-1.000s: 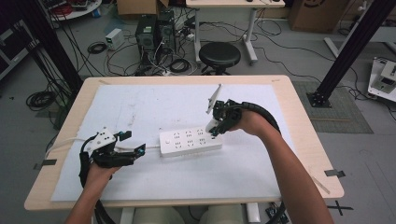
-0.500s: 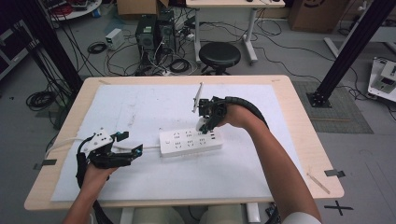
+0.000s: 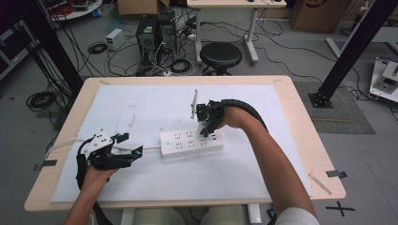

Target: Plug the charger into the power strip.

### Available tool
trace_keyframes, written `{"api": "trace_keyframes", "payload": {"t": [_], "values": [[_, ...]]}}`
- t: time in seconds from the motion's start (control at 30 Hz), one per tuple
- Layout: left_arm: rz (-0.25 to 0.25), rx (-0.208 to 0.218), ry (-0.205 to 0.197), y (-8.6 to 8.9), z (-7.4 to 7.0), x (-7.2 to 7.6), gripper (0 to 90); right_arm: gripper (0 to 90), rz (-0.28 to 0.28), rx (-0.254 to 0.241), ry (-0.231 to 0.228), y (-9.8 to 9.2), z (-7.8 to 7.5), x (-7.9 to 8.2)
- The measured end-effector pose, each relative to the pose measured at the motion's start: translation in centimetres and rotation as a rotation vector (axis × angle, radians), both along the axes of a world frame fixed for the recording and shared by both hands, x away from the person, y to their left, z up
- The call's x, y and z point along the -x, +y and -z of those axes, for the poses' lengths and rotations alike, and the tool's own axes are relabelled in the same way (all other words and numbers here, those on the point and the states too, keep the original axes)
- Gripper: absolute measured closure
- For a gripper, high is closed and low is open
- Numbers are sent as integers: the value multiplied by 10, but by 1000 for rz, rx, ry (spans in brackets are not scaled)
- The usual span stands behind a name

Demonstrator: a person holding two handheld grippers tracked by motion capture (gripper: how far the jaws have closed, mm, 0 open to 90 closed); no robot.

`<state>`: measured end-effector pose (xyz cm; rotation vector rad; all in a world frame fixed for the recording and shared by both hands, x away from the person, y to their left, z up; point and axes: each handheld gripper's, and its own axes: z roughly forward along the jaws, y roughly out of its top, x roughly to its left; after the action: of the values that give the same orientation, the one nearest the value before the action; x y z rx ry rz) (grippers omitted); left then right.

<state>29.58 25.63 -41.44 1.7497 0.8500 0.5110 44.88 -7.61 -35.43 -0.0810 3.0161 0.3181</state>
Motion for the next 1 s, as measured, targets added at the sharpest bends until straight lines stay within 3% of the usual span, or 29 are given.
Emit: {"api": "trace_keyframes", "payload": {"t": [0.17, 0.37, 0.57, 1.0], "values": [[-1, 2, 8, -1, 2, 0, 205, 631, -8, -3, -8, 2, 1, -1], [-1, 2, 10, 0, 2, -1, 205, 633, -52, 55, -20, 11, 3, 0], [4, 3, 13, -2, 1, -1, 205, 634, -50, 77, -4, 15, 3, -2], [0, 18, 21, -2, 3, -2, 205, 634, -75, 145, -30, 26, 3, 3]]}}
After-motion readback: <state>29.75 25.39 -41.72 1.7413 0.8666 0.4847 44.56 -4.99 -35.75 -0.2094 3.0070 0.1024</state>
